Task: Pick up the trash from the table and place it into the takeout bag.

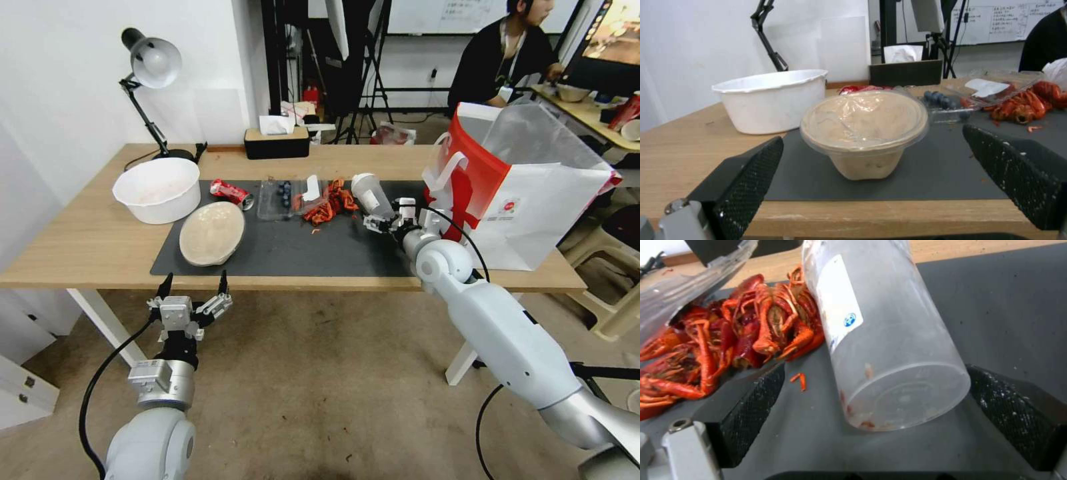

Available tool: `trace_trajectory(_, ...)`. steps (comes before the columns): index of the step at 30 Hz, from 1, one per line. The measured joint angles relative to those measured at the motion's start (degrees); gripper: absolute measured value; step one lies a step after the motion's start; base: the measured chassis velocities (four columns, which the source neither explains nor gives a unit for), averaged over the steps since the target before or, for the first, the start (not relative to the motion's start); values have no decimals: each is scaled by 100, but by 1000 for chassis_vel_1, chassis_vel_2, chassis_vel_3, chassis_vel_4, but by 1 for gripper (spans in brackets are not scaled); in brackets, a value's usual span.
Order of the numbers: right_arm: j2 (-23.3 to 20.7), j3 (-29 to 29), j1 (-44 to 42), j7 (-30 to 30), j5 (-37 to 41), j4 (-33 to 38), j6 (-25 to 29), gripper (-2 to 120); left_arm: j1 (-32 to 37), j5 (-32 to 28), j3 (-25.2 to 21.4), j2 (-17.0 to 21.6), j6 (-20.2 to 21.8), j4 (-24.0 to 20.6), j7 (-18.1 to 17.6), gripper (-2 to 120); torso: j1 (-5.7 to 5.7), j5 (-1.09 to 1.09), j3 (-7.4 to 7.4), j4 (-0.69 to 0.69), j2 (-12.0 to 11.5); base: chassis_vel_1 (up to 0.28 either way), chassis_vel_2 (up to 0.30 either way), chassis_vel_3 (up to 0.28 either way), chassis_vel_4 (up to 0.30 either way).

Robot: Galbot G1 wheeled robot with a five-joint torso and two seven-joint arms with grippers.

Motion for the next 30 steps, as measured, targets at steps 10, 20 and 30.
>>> trace_trajectory(10, 83, -3, 44, 132, 10, -93, -83, 63, -22, 0, -36, 20, -35, 58, -1, 100, 0, 0, 0, -1, 0, 0, 0, 0, 0)
trace_trajectory(20, 80, 49, -16, 222, 14, 65, -30, 54, -18, 4, -36, 12, -63, 69, -2, 100, 0, 0, 0, 0, 0, 0, 0, 0, 0)
trace_trajectory(30, -120, 288, -198, -453, -156, 888, 758, 54, -38, 10, -26, 11, -66, 91, -4, 100, -2, 1, 0, 0, 0, 0, 0, 0, 0)
